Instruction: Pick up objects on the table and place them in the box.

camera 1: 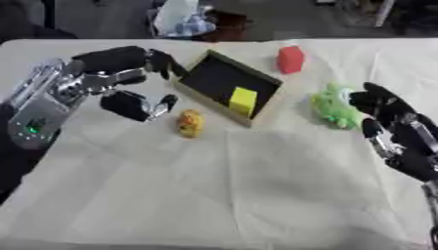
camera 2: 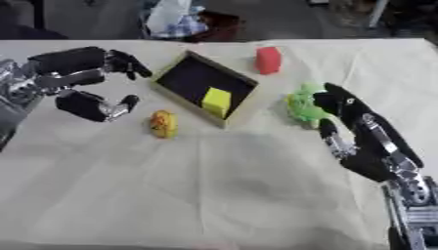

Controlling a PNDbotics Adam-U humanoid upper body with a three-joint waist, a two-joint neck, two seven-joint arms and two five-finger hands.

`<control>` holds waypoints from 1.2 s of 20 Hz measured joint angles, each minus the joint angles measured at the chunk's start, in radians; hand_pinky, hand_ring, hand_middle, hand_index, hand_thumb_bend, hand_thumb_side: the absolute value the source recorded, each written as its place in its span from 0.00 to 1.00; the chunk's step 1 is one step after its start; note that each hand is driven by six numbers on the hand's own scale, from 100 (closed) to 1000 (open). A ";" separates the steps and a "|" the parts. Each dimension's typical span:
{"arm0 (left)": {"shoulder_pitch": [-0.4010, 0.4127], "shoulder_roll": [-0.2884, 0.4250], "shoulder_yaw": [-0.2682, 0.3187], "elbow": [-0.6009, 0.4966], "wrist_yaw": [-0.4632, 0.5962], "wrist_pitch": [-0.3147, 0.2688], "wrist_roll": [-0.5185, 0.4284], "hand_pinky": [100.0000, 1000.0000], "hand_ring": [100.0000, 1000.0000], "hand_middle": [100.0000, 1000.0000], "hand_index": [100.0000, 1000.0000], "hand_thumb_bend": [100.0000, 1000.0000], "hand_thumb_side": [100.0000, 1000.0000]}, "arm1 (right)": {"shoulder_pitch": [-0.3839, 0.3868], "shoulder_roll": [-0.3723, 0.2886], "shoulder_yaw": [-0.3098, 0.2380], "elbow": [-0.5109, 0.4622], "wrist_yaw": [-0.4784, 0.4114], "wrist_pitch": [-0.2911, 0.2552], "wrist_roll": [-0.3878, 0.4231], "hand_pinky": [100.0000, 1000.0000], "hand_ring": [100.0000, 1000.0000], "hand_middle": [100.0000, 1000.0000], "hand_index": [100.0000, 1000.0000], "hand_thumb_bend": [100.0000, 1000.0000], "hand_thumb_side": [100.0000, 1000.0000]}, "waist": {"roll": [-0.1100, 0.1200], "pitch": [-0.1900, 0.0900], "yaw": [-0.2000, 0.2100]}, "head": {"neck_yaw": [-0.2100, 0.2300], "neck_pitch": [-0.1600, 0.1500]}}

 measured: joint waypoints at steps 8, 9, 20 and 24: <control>-0.141 -0.075 -0.082 0.200 -0.239 -0.138 -0.086 0.76 0.78 0.81 0.92 0.45 0.70 | 0.005 -0.001 0.005 0.001 0.000 0.000 0.001 0.94 0.88 0.84 1.00 0.00 0.48 | 0.001 -0.003 -0.001 | -0.001 0.000; -0.151 -0.090 -0.087 0.225 -0.267 -0.154 -0.088 0.76 0.79 0.81 0.92 0.47 0.69 | 0.005 -0.001 0.005 0.001 0.000 0.000 0.001 0.94 0.88 0.84 1.00 0.00 0.48 | 0.001 -0.003 -0.001 | -0.001 0.000; -0.175 -0.223 -0.068 0.458 -0.484 -0.223 -0.007 0.74 0.76 0.78 0.90 0.42 0.48 | 0.008 -0.001 0.005 0.001 0.000 0.002 0.003 0.94 0.88 0.84 1.00 0.00 0.48 | 0.001 -0.003 -0.006 | -0.003 0.000; -0.176 -0.241 -0.054 0.501 -0.520 -0.221 0.028 0.74 0.75 0.77 0.89 0.39 0.38 | 0.008 -0.001 0.006 0.001 0.000 0.003 0.003 0.94 0.88 0.84 1.00 0.00 0.48 | 0.001 -0.003 -0.006 | -0.005 0.000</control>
